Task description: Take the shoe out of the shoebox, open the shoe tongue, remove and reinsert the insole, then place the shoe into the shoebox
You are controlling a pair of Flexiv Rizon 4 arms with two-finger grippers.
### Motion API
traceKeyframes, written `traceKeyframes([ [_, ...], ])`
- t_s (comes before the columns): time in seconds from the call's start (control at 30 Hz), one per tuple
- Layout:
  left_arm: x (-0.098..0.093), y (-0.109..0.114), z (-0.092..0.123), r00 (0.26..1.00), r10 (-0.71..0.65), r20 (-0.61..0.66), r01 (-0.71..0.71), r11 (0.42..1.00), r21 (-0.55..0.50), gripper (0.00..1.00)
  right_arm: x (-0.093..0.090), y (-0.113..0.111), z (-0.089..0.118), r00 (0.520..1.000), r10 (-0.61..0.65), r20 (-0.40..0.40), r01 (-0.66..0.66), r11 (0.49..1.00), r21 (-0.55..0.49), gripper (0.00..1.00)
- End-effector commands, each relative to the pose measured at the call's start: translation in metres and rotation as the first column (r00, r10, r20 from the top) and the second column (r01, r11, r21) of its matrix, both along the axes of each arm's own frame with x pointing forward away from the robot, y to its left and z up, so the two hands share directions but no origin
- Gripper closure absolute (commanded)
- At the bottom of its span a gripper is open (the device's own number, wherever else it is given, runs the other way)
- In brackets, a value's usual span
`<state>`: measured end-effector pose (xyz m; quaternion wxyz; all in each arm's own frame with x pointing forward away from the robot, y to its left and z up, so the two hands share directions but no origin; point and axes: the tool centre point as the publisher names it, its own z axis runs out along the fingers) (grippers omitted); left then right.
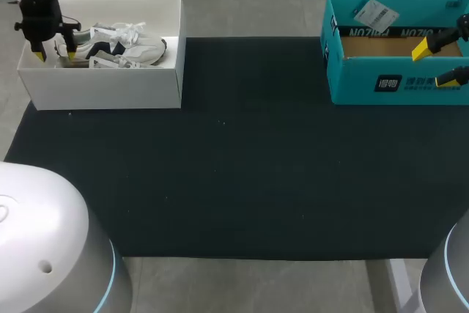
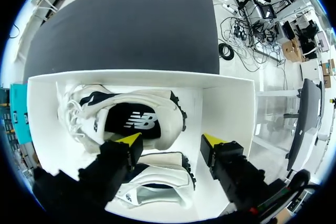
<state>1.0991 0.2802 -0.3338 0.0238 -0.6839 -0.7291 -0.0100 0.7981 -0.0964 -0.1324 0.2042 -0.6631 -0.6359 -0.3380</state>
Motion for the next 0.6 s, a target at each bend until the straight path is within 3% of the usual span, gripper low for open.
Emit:
traceKeyframes([
  [0.03,0.004,-0.001,-0.005,1.0,-0.021,-0.006,0.021,1.0,0.003,0.31,0.0,0.0,0.0,1.0,-0.001,-0.001,0.001,1.0,-0.002,0.0],
  [0.27,-0.002,0.003,-0.018,0.999,-0.049,0.003,0.049,0.999,-0.014,0.29,0.0,0.0,0.0,1.0,-0.001,-0.001,0.001,1.0,-0.002,0.0],
  [0.6,-0.005,0.006,-0.039,0.999,-0.041,-0.01,0.041,0.999,-0.019,0.42,0.0,0.0,0.0,1.0,-0.001,-0.001,0.001,1.0,-0.002,0.0],
])
